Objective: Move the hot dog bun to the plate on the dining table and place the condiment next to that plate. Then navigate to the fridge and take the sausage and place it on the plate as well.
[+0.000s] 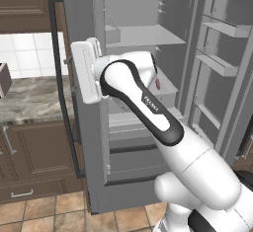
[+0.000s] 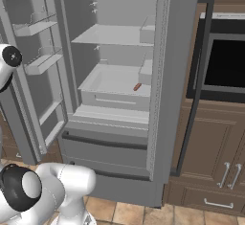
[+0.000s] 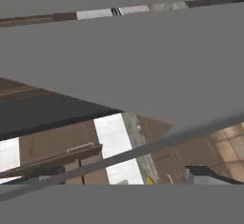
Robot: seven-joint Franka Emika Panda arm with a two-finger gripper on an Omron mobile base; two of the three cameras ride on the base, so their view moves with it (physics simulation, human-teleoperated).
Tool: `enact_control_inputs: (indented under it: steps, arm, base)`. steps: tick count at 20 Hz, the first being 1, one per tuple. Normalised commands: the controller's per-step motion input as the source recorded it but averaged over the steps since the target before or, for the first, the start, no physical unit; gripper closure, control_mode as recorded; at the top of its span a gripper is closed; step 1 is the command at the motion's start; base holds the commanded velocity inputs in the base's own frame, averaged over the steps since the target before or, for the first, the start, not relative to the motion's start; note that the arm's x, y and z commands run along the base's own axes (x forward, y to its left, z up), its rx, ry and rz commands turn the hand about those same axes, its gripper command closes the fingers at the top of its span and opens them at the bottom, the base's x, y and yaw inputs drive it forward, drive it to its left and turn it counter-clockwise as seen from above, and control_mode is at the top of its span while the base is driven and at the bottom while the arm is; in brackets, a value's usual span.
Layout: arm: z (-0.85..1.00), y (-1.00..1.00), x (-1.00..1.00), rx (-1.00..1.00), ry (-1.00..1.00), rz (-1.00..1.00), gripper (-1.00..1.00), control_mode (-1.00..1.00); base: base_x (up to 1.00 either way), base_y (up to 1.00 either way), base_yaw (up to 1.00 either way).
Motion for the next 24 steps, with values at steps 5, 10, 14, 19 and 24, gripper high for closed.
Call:
enact_control_inputs:
  steps: [5,10,14,19,24]
  arm:
    - [-0.01,-0.21,-0.40,-0.01,-0.20,0.01,-1.00,-1.00]
    - [0.17,-0.59,-0.87,0.00,-0.33,0.00,-1.00,-1.00]
    - [0.11,-0.65,-0.60,-0.21,-0.01,-0.06,-1.00,-1.00]
    - [0.01,-0.77,-0.62,-0.41,0.10,-0.14,-1.00,-1.00]
    - [-0.05,-0.90,-0.66,-0.44,0.10,-0.13,-1.00,-1.00]
  base:
    - [0.00,0.00,0.00]
    - [0.00,0.00,0.00]
    - [0.00,0.00,0.00]
    - [0.00,0.00,0.00]
    - [0.00,0.00,0.00]
